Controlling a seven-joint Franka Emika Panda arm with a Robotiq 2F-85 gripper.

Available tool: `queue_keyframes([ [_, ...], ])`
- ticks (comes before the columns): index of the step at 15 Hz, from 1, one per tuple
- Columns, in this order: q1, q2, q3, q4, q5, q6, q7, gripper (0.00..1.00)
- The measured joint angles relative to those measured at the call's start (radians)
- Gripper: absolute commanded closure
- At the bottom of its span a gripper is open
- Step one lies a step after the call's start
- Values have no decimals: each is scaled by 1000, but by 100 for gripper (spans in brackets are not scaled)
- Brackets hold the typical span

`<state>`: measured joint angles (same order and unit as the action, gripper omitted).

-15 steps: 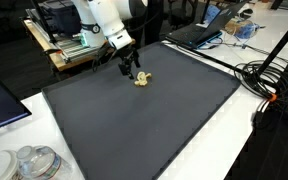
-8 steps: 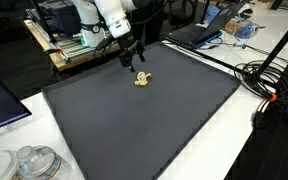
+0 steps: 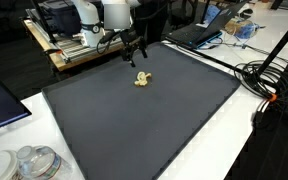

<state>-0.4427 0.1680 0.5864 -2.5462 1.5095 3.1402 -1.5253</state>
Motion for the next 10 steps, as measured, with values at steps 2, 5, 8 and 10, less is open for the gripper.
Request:
queue_keyframes([
  [2, 9, -8, 28, 3, 83, 17, -1, 0],
  [5, 41, -14, 62, 15, 208, 85, 3, 0],
  [8, 98, -5, 80, 27, 280, 228, 61, 0],
  [10, 143, 14, 84, 39, 285, 321, 133, 0],
])
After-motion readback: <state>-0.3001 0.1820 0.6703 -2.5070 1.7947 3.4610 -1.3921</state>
